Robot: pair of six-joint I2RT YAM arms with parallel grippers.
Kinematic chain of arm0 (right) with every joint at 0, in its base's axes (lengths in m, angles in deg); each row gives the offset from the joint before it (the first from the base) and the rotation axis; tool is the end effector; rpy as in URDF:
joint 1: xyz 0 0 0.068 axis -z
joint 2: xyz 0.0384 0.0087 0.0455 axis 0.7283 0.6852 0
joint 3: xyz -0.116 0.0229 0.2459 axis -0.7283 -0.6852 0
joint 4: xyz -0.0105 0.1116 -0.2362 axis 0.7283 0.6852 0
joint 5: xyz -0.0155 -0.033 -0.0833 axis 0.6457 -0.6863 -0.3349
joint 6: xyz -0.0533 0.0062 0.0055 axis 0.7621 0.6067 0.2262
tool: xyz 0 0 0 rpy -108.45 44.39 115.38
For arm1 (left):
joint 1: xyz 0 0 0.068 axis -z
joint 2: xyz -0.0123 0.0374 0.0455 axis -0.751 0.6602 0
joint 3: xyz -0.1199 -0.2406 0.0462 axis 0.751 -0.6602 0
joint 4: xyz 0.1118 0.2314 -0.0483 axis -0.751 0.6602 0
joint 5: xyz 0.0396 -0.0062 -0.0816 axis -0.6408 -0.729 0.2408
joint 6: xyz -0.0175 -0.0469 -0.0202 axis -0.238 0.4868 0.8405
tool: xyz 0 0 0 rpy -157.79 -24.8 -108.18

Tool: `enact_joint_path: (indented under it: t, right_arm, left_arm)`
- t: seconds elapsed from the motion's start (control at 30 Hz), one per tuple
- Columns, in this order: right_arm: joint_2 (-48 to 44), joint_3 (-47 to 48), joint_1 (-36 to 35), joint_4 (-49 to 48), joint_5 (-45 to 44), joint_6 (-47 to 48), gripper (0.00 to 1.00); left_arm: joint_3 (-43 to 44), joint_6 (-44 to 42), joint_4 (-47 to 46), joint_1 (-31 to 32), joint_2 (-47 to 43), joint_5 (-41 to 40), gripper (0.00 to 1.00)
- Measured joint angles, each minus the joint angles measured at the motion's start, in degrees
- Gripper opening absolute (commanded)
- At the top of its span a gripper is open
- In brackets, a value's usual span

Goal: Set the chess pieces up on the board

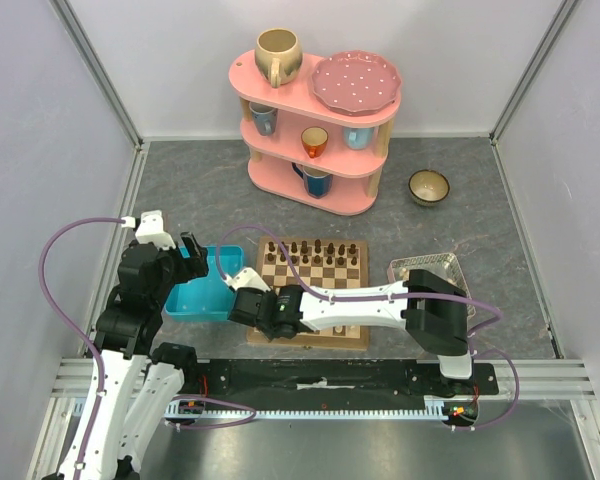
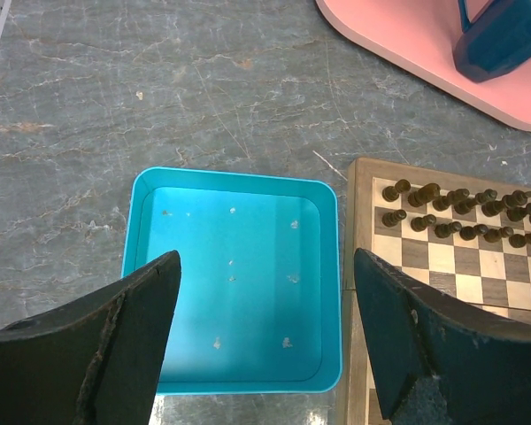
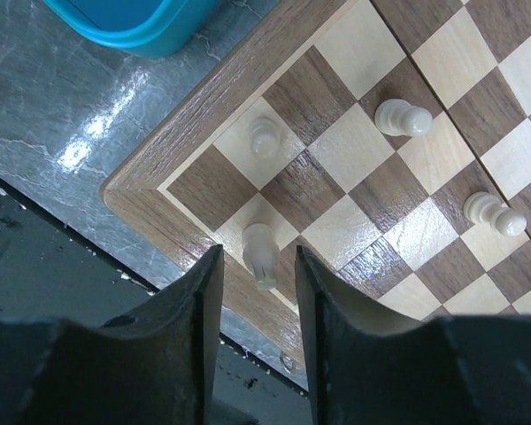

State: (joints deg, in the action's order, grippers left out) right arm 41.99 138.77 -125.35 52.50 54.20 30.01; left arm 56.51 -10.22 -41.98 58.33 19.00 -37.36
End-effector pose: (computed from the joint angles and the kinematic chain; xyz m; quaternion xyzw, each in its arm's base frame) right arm 0.0926 0.3922 0.2034 -0.3105 0.9083 0.0765 0.2697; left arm 0.1138 -0.0146 0.3090 -0.0673 0.8371 -0.0585 0.5398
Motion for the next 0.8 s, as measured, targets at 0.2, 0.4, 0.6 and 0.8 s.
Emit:
enact_joint_path:
  t: [0.2, 0.4, 0.6, 0.8]
  right_arm:
    - [-1.86, -0.15, 0.85, -0.55, 0.57, -0.02, 0.5]
    - [-15.32, -3.76, 3.87, -0.66, 1.09, -0.44, 0.53]
    - [-35.63, -8.37, 14.32, 1.11, -0.02, -0.92, 0.57]
    - [-48.41, -15.08, 31.63, 6.97, -1.42, 0.04, 0.57]
  left_arm:
    - [0.0, 0.0, 0.0, 0.0, -0.02, 0.02, 0.85]
    - [-0.02, 0.0, 0.0, 0.0, -0.37, 0.02, 0.85]
    - [-0.02, 0.0, 0.0, 0.0, -0.35, 0.07, 0.85]
    - [-0.02, 0.0, 0.0, 0.11, -0.24, 0.24, 0.85]
